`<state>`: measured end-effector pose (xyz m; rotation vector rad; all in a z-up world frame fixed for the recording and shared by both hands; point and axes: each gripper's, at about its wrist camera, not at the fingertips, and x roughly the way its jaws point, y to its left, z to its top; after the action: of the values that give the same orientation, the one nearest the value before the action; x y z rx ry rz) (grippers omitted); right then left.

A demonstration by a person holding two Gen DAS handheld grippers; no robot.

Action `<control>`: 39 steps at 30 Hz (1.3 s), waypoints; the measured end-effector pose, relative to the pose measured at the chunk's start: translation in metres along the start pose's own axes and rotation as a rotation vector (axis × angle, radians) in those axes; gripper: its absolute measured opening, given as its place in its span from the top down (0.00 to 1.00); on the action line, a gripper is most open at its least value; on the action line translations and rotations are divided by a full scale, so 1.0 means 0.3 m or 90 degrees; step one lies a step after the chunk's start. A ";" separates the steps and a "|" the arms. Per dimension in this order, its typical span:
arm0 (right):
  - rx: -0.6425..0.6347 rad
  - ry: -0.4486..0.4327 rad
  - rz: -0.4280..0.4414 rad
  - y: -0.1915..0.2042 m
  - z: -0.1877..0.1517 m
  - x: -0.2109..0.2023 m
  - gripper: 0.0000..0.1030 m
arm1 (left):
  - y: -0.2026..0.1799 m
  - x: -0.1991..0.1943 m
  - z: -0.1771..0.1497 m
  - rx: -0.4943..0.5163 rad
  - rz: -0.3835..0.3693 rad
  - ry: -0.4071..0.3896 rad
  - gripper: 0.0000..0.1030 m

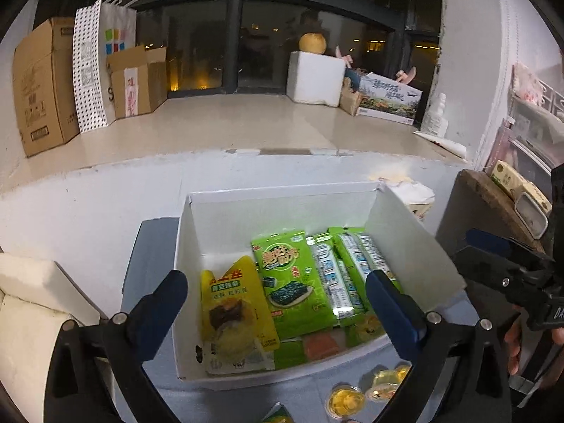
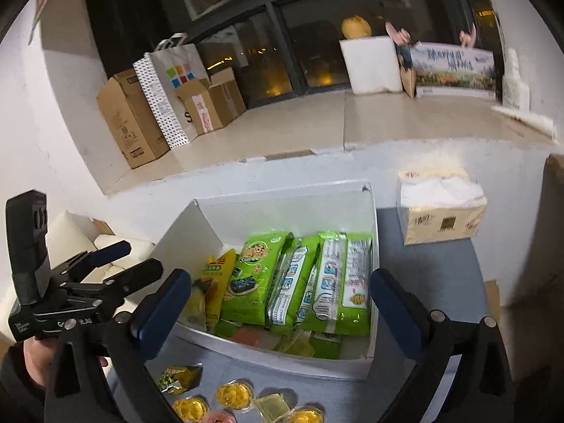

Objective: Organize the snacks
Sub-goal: 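Grasp the orange jelly cup with the right tool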

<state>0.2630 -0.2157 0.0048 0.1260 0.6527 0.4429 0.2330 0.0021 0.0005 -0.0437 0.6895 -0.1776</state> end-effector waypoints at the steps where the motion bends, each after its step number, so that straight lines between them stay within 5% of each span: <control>1: -0.006 -0.006 -0.002 0.014 -0.002 -0.016 0.00 | -0.010 -0.020 -0.003 0.006 -0.001 -0.004 0.00; 6: -0.040 -0.030 0.022 0.065 -0.071 -0.121 0.00 | -0.016 -0.151 -0.066 -0.006 -0.019 -0.033 0.00; 12: -0.069 -0.019 -0.012 0.094 -0.286 -0.208 0.00 | -0.041 -0.273 -0.292 -0.012 -0.033 -0.018 0.00; 19: -0.069 0.063 -0.040 0.047 -0.521 -0.163 0.00 | -0.044 -0.305 -0.530 -0.053 -0.043 0.028 0.00; 27: -0.056 0.059 -0.072 -0.003 -0.499 -0.146 0.00 | -0.018 -0.315 -0.546 -0.070 -0.034 0.028 0.00; 34: -0.055 0.123 -0.084 -0.042 -0.474 0.023 0.01 | -0.029 -0.313 -0.549 -0.060 -0.037 0.034 0.00; 36: -0.054 0.139 -0.076 -0.049 -0.477 0.063 0.08 | -0.029 -0.311 -0.553 -0.061 -0.037 0.035 0.00; 39: -0.068 0.167 -0.078 -0.052 -0.487 0.117 0.43 | -0.026 -0.306 -0.557 -0.065 -0.038 0.039 0.00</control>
<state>0.2039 -0.2179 -0.1341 -0.0744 0.8882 0.3775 0.0560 0.0139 -0.0699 -0.1564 0.7580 -0.2011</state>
